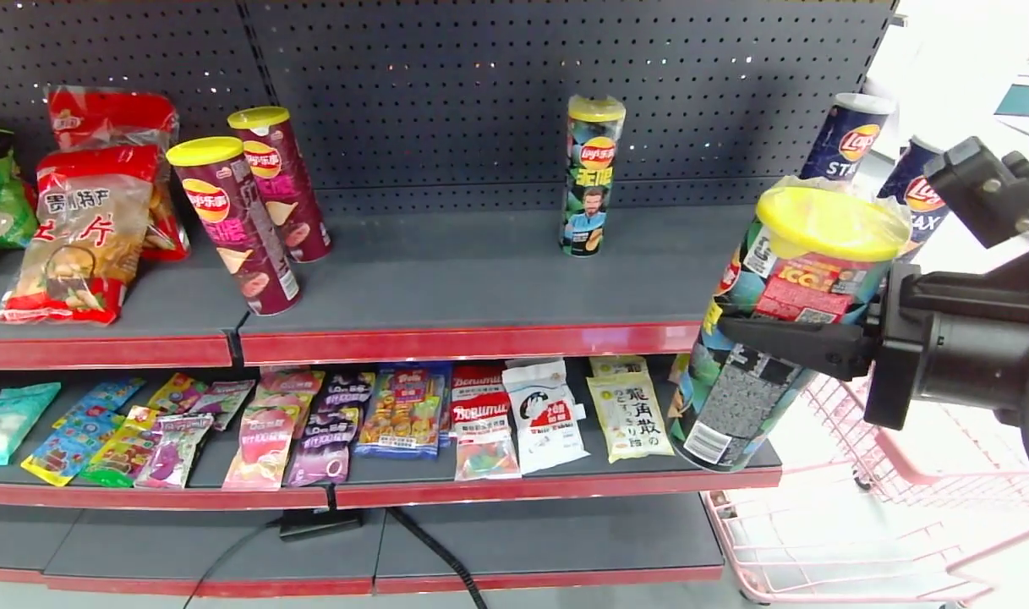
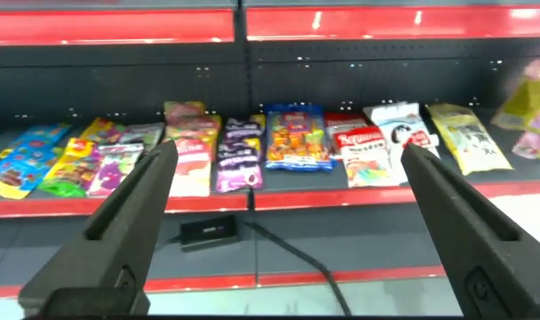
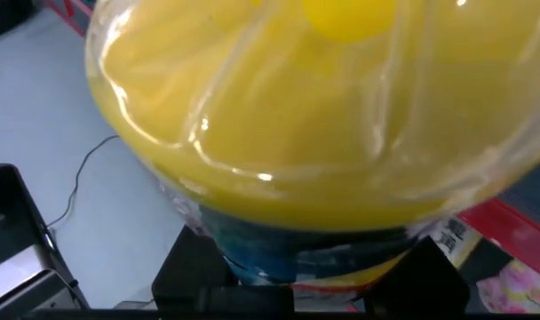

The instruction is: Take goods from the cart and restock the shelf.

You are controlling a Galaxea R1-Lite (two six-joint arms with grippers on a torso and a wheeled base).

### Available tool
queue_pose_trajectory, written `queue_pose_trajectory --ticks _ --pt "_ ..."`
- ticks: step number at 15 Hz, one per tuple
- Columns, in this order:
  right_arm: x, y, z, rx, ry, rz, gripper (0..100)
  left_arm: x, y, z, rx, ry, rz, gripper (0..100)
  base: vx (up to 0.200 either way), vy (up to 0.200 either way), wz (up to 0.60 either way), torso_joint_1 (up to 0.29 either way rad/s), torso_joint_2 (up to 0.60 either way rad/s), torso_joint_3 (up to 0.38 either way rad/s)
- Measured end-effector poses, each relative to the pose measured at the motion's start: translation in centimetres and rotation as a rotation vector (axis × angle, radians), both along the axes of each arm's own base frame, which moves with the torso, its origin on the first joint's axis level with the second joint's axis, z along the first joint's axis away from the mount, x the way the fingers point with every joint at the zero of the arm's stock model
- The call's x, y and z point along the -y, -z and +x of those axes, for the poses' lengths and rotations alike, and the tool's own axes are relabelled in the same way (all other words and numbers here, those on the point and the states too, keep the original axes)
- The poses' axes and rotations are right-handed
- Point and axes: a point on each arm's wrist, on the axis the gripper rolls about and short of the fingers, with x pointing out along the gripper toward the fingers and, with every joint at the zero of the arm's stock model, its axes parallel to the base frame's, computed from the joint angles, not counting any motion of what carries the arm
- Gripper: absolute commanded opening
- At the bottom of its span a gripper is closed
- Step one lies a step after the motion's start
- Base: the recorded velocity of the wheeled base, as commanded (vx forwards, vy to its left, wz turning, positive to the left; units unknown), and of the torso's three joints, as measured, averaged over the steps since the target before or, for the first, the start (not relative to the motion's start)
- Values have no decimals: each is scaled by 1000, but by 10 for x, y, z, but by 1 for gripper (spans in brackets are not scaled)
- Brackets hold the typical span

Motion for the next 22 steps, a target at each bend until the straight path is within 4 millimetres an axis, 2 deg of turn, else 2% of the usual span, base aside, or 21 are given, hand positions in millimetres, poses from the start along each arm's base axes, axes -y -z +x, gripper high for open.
queue_pose_trajectory --ticks 13,22 --pt "5 0 -13 29 -10 -9 0 0 0 0 -1 0 0 100 200 0 0 2 1 3" --pt "11 -13 -32 95 -2 21 0 0 0 0 -2 1 -4 100 0 0 0 0 0 0"
